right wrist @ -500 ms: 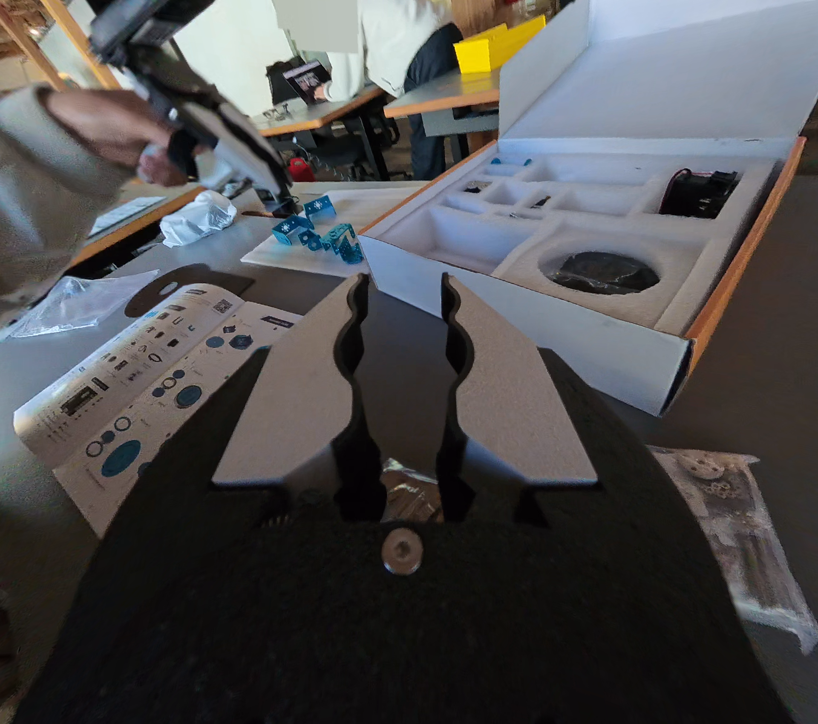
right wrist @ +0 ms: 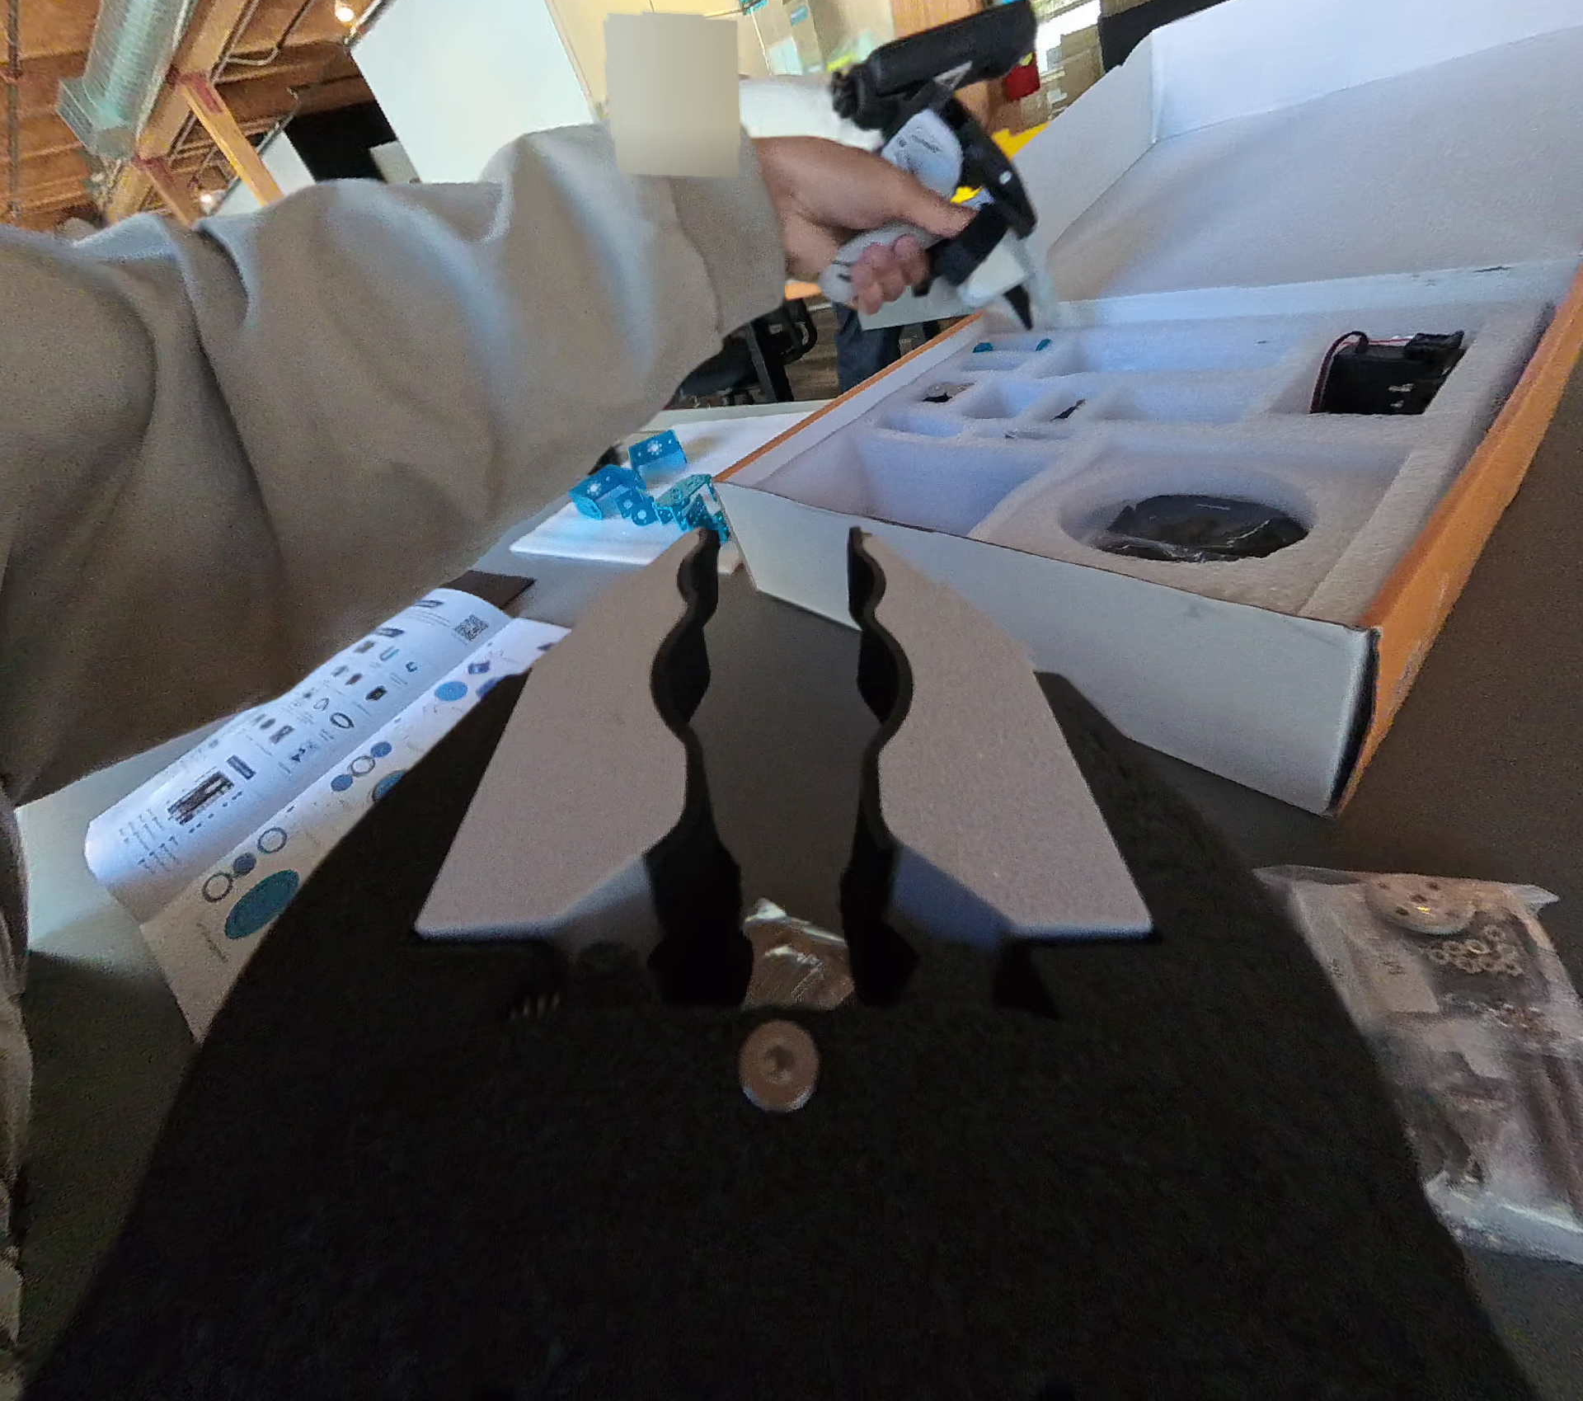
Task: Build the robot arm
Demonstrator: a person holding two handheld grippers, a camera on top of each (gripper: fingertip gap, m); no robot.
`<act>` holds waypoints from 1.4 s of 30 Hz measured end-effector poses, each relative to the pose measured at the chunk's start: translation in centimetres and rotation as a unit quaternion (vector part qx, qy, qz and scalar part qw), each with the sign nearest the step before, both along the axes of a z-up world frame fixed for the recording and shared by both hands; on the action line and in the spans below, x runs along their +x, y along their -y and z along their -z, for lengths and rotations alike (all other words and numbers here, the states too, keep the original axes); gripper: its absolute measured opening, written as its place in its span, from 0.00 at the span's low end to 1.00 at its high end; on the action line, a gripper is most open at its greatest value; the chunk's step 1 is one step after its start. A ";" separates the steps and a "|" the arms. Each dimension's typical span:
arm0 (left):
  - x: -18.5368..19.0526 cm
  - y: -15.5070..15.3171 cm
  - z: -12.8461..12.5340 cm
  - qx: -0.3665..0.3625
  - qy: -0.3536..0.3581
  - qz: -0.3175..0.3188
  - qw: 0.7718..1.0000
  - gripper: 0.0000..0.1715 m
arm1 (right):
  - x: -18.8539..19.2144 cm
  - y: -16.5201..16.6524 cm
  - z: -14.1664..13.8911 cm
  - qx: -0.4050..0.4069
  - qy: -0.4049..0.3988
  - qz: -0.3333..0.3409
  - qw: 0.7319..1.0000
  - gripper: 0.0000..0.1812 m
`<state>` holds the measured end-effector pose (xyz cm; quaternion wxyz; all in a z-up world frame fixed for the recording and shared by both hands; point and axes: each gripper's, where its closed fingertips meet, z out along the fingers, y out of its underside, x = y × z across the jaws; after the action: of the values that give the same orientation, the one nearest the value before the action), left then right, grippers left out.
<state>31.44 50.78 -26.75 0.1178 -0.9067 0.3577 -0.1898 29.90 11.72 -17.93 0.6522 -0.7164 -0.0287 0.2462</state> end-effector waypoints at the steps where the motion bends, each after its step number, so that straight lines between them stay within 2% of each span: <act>1: 0.2 -0.3 0.3 -0.007 -0.002 -0.012 1.000 0.11 | -0.2 0.0 0.1 -0.003 0.000 -0.005 1.000 0.16; 4: 0.2 -0.2 1.1 -0.026 -0.015 -0.018 0.999 0.08 | -0.8 0.1 0.0 -0.001 0.000 -0.013 1.000 0.16; 12: 0.0 -0.4 1.1 0.003 -0.029 -0.013 0.999 0.00 | -2.5 0.0 0.6 -0.015 0.014 -0.038 0.999 0.16; 26: 0.1 -0.4 1.9 0.047 -0.086 0.005 0.995 0.01 | -3.7 -0.1 0.8 -0.022 0.002 -0.067 0.997 0.16; 30: -0.1 -0.3 1.7 0.041 -0.081 0.032 0.995 0.01 | -3.7 0.0 0.8 -0.023 -0.002 -0.070 0.997 0.16; 34: -0.2 0.3 0.3 0.032 -0.063 0.050 0.996 0.01 | -3.3 0.1 0.4 -0.017 -0.011 -0.069 0.997 0.16; 37: -0.5 0.7 -0.5 0.012 -0.051 0.044 0.998 0.01 | -2.8 0.1 0.3 -0.017 -0.020 -0.068 0.997 0.16; 42: -0.6 0.6 -0.1 -0.019 -0.019 0.025 0.999 0.01 | -2.5 0.0 0.5 -0.024 -0.025 -0.066 0.997 0.16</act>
<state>30.89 50.16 -26.60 0.0890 -0.9031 0.3788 -0.1817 27.44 11.69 -18.38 0.6179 -0.7217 -0.0542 0.3072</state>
